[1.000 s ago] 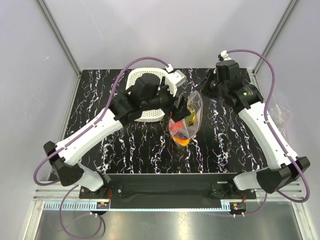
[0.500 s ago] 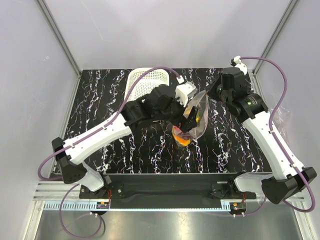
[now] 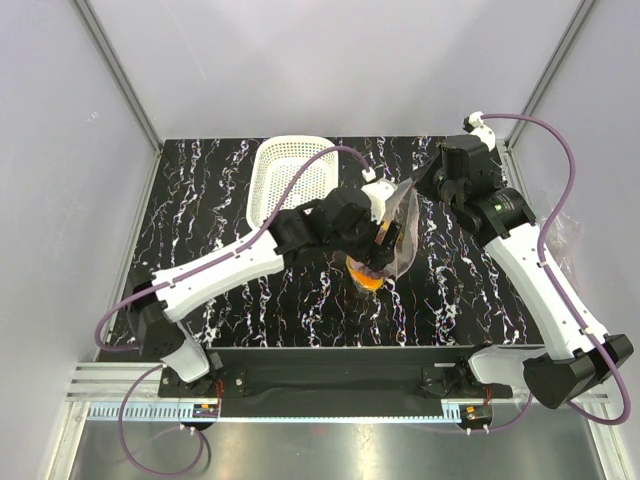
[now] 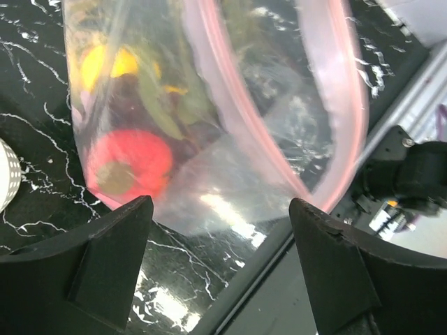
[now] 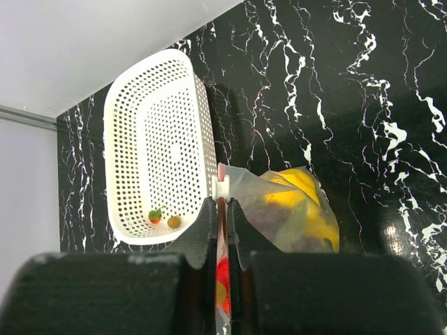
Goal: Place the food in the zip-top bag and seal the zipper
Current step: Adjust the zipper on the food storage bag, then zip the zipper food storage bag at the center of the board.
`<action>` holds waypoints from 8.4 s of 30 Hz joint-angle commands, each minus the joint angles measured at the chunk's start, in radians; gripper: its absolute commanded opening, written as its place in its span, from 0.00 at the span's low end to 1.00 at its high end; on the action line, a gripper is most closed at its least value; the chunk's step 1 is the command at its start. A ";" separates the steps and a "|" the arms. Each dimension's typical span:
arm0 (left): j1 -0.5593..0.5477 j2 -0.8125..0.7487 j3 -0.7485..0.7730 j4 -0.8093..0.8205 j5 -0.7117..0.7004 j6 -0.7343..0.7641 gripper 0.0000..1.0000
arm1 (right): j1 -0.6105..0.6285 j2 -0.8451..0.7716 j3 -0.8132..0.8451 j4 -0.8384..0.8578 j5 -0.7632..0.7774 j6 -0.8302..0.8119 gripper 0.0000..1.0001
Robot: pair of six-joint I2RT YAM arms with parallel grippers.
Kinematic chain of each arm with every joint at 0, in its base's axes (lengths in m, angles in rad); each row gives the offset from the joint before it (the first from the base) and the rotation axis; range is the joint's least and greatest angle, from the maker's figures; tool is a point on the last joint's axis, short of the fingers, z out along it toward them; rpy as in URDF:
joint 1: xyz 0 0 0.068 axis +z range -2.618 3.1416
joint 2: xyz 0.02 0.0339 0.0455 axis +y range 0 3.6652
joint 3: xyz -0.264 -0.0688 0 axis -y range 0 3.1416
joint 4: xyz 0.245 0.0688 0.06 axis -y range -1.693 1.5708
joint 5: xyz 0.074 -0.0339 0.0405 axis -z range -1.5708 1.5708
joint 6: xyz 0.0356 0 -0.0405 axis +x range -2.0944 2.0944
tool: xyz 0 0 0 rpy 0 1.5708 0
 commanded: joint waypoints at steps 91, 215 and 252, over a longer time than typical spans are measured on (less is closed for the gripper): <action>0.358 -0.093 0.030 -0.035 0.485 0.941 0.00 | -0.253 -0.245 -0.456 0.620 -0.956 -0.487 0.72; 0.232 -0.058 0.143 -0.052 0.292 0.730 0.00 | -0.204 -0.493 -0.668 0.772 -0.361 -0.383 0.00; 0.268 -0.270 0.027 -0.208 -0.052 0.173 0.00 | -0.206 -0.127 -0.329 0.634 -0.545 -0.349 0.00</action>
